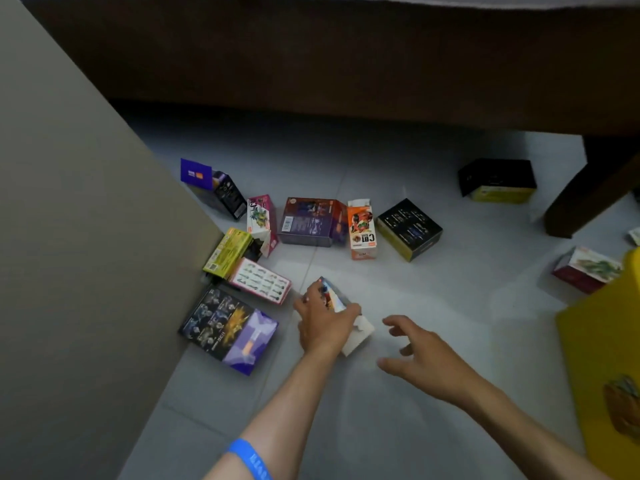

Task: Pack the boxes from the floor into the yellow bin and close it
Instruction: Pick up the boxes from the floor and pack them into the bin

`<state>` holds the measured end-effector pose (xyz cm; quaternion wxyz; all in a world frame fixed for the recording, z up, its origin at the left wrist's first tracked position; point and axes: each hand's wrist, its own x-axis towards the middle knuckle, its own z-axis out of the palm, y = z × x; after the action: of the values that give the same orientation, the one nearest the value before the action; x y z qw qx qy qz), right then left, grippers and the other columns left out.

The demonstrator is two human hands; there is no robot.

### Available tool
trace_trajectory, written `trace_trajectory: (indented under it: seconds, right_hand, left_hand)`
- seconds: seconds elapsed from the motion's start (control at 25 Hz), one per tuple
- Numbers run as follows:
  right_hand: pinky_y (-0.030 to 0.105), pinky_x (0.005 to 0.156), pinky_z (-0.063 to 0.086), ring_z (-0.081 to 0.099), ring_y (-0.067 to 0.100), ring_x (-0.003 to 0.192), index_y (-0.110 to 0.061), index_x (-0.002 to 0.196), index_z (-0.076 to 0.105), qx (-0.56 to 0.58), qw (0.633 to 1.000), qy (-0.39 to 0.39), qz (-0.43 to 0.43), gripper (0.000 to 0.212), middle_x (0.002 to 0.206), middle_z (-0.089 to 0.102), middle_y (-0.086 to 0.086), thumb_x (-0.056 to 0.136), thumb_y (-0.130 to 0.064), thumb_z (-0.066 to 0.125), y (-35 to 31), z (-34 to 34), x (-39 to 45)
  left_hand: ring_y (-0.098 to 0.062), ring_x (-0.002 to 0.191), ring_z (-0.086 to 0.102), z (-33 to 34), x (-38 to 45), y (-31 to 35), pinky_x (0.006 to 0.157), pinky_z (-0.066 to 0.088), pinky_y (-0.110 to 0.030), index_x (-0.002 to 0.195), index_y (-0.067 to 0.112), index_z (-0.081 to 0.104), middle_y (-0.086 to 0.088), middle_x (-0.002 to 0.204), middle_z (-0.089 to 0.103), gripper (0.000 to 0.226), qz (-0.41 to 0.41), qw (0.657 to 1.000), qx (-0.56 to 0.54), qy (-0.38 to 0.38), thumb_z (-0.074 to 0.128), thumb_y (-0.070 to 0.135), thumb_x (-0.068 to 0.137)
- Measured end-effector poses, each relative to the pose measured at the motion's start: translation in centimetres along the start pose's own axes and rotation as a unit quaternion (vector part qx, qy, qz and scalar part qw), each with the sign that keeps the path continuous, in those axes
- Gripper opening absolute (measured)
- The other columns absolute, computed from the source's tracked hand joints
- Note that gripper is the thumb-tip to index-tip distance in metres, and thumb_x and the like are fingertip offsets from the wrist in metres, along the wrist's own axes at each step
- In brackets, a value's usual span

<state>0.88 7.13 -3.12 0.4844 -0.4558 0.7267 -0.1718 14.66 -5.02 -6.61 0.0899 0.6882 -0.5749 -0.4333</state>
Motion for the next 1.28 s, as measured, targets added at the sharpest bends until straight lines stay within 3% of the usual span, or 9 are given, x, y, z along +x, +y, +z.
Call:
trace_trajectory:
  seconds: [0.16, 0.28, 0.44, 0.52, 0.64, 0.84, 1.0, 1.16, 1.28]
  right_hand:
    - [0.018, 0.063, 0.053, 0.064, -0.002, 0.089, -0.056, 0.118, 0.047, 0.273, 0.957, 0.097, 0.011, 0.060, 0.112, 0.062, -0.021, 0.070, -0.041, 0.080, -1.5, -0.6, 2.6]
    - [0.026, 0.056, 0.059, 0.065, 0.007, 0.083, -0.038, 0.113, 0.055, 0.258, 0.936, 0.238, 0.014, 0.052, 0.104, 0.062, -0.013, 0.071, -0.026, 0.083, -2.3, -2.2, 4.2]
    - [0.036, 0.056, 0.059, 0.064, 0.018, 0.083, -0.032, 0.108, 0.051, 0.193, 0.947, 0.254, 0.037, 0.050, 0.101, 0.062, -0.005, 0.073, -0.010, 0.080, -1.4, -4.0, 5.2]
    - [0.034, 0.057, 0.057, 0.062, 0.014, 0.082, -0.036, 0.108, 0.050, 0.162, 0.957, 0.237, 0.033, 0.052, 0.102, 0.061, -0.008, 0.074, -0.010, 0.079, -1.2, -4.0, 5.3]
    - [0.023, 0.058, 0.047, 0.058, 0.004, 0.083, -0.044, 0.110, 0.045, 0.108, 0.969, 0.221, 0.015, 0.059, 0.104, 0.060, -0.009, 0.072, -0.013, 0.079, -1.1, -3.5, 4.7]
    - [0.020, 0.060, 0.046, 0.058, 0.010, 0.091, -0.052, 0.117, 0.037, 0.088, 0.980, 0.179, 0.014, 0.069, 0.107, 0.059, -0.003, 0.074, -0.014, 0.077, -1.0, -3.1, 4.2]
    - [0.031, 0.067, 0.048, 0.055, 0.024, 0.100, -0.049, 0.121, 0.037, 0.082, 0.981, 0.171, 0.029, 0.069, 0.114, 0.059, 0.005, 0.075, -0.014, 0.075, -0.7, -2.8, 3.8]
    - [0.034, 0.072, 0.050, 0.055, 0.023, 0.103, -0.047, 0.121, 0.038, 0.102, 0.980, 0.169, 0.036, 0.067, 0.117, 0.058, 0.004, 0.077, -0.013, 0.074, -0.7, -2.7, 3.6]
    - [0.022, 0.061, 0.047, 0.060, 0.011, 0.091, -0.048, 0.117, 0.040, 0.131, 0.974, 0.183, 0.035, 0.066, 0.112, 0.062, 0.000, 0.075, -0.012, 0.076, -0.6, -3.3, 2.3]
  left_hand:
    - [-0.008, 0.097, 0.052, 1.6, -1.5, 4.3, 0.071, 0.041, -0.014, 0.125, 0.047, 0.043, 0.013, 0.120, 0.034, 0.062, 0.070, 0.987, -0.120, -0.074, 0.066, 0.057, 0.068]
    - [-0.013, 0.092, 0.062, 1.5, -2.2, 4.8, 0.079, 0.053, -0.030, 0.097, 0.038, 0.061, 0.007, 0.108, 0.057, 0.042, 0.084, 0.983, -0.114, -0.119, 0.049, 0.072, 0.076]
    - [-0.021, 0.104, 0.058, -4.0, 2.5, 3.3, 0.082, 0.046, -0.034, 0.105, 0.022, 0.068, 0.000, 0.111, 0.065, 0.023, 0.207, 0.971, 0.103, 0.057, 0.056, 0.035, 0.091]
    - [-0.026, 0.113, 0.049, -8.4, 6.2, 2.3, 0.091, 0.042, -0.040, 0.121, 0.018, 0.061, -0.004, 0.124, 0.058, 0.035, 0.214, 0.940, 0.220, 0.146, 0.059, 0.018, 0.086]
    - [-0.031, 0.118, 0.045, -13.1, 10.8, 2.7, 0.094, 0.039, -0.043, 0.132, 0.017, 0.052, -0.011, 0.133, 0.051, 0.046, 0.196, 0.923, 0.292, 0.153, 0.061, 0.025, 0.088]
    - [-0.039, 0.147, 0.002, -14.6, 12.4, 1.7, 0.111, 0.022, -0.062, 0.152, 0.030, 0.025, -0.012, 0.163, 0.001, 0.102, 0.092, 0.893, 0.438, -0.053, 0.070, 0.071, 0.070]
    - [-0.046, 0.141, -0.030, -14.1, 10.4, 0.1, 0.112, 0.011, -0.070, 0.157, 0.033, 0.006, -0.018, 0.154, -0.038, 0.127, 0.119, 0.772, 0.606, -0.149, 0.087, 0.053, 0.061]
    - [-0.049, 0.145, -0.016, -13.0, 8.7, -1.8, 0.111, 0.023, -0.066, 0.143, 0.019, 0.041, -0.022, 0.159, -0.025, 0.069, 0.204, 0.737, 0.643, -0.049, 0.074, 0.026, 0.082]
    - [-0.039, 0.146, 0.012, -12.2, 7.4, -2.2, 0.107, 0.031, -0.051, 0.131, 0.016, 0.048, -0.016, 0.161, 0.012, 0.060, 0.269, 0.757, 0.595, -0.002, 0.070, 0.039, 0.080]
